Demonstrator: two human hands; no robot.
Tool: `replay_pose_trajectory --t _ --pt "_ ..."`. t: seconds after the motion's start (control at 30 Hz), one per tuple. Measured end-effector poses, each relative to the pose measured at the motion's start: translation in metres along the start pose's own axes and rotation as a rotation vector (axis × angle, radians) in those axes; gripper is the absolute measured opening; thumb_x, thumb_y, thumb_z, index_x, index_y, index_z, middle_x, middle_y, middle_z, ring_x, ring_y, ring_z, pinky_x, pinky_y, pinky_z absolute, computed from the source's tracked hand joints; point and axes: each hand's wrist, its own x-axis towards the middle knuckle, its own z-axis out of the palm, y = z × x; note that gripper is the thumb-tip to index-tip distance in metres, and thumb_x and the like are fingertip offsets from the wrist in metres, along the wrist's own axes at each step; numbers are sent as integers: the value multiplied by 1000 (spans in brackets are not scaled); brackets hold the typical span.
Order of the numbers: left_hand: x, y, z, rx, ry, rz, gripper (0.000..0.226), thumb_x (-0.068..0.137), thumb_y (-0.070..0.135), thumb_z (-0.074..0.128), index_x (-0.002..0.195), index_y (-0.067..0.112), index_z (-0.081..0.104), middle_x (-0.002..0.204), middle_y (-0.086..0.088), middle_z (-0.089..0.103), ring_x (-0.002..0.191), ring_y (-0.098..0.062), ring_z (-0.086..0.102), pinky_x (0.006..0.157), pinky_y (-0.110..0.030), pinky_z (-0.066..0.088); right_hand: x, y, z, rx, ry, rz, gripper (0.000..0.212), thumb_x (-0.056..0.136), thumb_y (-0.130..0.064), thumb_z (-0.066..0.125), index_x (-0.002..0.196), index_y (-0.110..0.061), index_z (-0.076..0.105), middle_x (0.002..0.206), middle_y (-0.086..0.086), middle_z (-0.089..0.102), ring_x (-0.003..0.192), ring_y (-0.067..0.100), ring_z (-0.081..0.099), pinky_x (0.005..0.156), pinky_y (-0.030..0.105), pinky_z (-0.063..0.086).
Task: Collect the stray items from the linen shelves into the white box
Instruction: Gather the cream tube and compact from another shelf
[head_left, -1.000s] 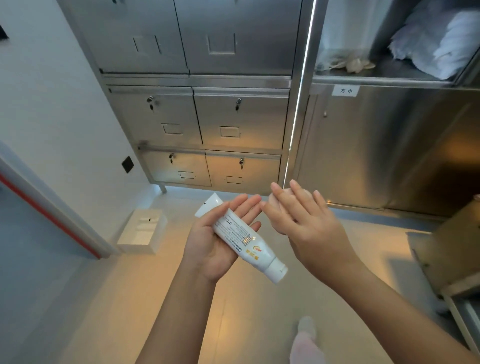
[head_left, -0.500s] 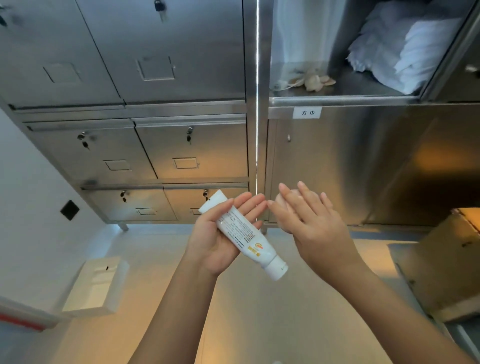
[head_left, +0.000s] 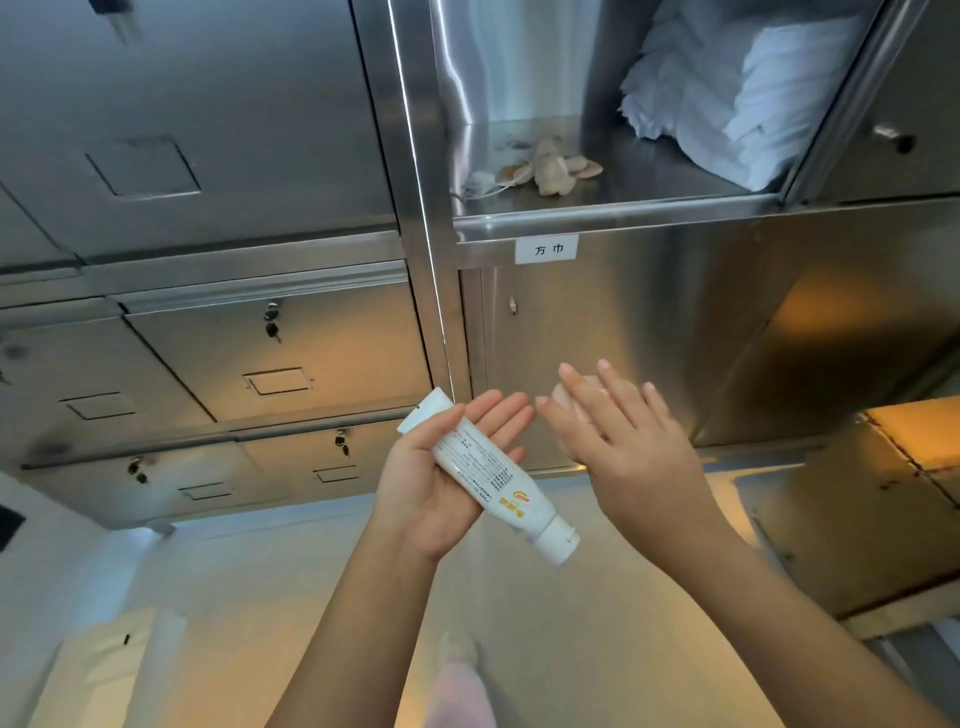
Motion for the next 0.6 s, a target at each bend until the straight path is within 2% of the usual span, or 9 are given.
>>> replay_pose_trajectory --t 0.07,0.2,0.33,0.6 --pt "25 9 2 6 -23 -23 43 79 17 46 118 -1 53 117 -19 64 106 -28 63 89 -41 43 12 11 16 -23 -8 28 52 71 6 54 118 -14 64 125 15 58 110 42 57 82 54 48" --pt "80 34 4 35 -73 -76 44 80 18 45 120 0 52 118 -18 63 107 -27 63 90 -40 42 41 32 51 -70 -20 61 49 79 0 37 118 -12 64 125 17 58 110 43 57 81 56 48" --pt "134 66 12 57 -109 -116 44 80 18 45 119 0 53 119 -18 63 107 -28 62 96 -41 40 83 52 79 -123 -14 116 46 81 -2 36 116 -11 65 123 18 60 108 44 57 79 57 49" --pt "222 110 31 92 -196 -225 43 80 17 45 119 0 54 118 -18 63 106 -28 63 91 -41 42 145 86 122 -198 38 191 43 81 -2 37 110 -11 69 117 18 63 103 44 60 75 56 51"
